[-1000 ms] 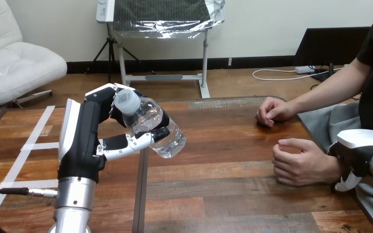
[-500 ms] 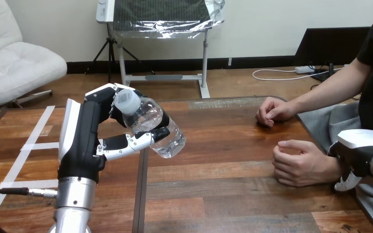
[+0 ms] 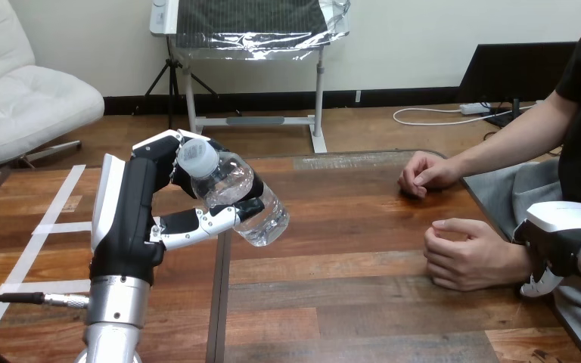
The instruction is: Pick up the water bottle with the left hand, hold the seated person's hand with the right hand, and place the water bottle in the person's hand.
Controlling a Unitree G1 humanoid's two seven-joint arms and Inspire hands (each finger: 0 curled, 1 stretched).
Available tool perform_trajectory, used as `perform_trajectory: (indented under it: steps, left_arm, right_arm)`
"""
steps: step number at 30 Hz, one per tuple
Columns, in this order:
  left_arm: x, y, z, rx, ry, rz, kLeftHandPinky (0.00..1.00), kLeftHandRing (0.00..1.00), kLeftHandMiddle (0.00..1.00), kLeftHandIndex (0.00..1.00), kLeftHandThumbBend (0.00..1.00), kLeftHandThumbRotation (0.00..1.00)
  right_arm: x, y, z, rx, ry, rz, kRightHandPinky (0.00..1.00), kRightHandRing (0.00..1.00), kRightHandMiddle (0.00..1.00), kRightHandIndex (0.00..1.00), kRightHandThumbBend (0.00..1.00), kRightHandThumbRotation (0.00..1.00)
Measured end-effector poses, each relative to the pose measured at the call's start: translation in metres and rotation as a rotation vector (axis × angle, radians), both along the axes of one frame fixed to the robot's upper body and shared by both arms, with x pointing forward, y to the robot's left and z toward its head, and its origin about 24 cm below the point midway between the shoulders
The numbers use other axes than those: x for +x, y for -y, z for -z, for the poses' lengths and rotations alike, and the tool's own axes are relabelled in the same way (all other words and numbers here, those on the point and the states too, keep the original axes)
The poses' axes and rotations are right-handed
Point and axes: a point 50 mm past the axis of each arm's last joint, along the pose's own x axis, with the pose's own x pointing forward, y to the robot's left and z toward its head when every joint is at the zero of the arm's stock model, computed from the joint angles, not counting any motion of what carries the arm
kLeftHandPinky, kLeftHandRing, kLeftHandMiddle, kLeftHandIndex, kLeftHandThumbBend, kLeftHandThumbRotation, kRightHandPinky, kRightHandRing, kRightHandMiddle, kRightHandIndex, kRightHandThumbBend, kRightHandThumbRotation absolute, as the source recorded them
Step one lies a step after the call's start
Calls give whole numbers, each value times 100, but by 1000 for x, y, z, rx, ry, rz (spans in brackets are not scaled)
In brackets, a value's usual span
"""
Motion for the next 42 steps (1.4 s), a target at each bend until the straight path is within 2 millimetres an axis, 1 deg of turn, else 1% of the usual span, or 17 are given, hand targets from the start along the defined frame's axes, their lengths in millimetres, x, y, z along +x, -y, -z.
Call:
perform_trajectory:
  steps: [4, 10, 22, 34, 37, 40, 42]
  left_arm:
    - [0, 0, 0, 0, 0, 0, 39, 40, 44, 49, 64, 0]
    - [0, 0, 0, 0, 0, 0, 39, 40, 44, 49, 64, 0]
    - [0, 0, 0, 0, 0, 1, 38, 40, 44, 49, 64, 0]
    - [0, 4, 1, -3, -9, 14, 37, 38, 42, 48, 65, 0]
    - [0, 5, 1, -6, -14, 17, 36, 38, 42, 48, 65, 0]
    - [1, 6, 2, -11, -19, 22, 36, 38, 42, 48, 65, 0]
    - [1, 8, 2, -14, -22, 28, 36, 38, 42, 48, 64, 0]
  right_arm:
    - [0, 0, 1, 0, 13, -2, 49, 56, 60, 57, 65, 0]
    - [-1, 1, 2, 3, 28, -6, 46, 54, 59, 54, 64, 0]
    - [-2, 2, 3, 13, 43, 2, 46, 52, 58, 51, 64, 0]
    - [-3, 2, 5, 39, 65, 16, 39, 48, 55, 49, 67, 0]
    - [-3, 2, 5, 58, 73, 25, 37, 46, 54, 50, 67, 0]
    - [-4, 2, 5, 72, 79, 29, 35, 45, 54, 54, 67, 0]
    - [-4, 2, 5, 87, 83, 34, 32, 43, 53, 61, 67, 0]
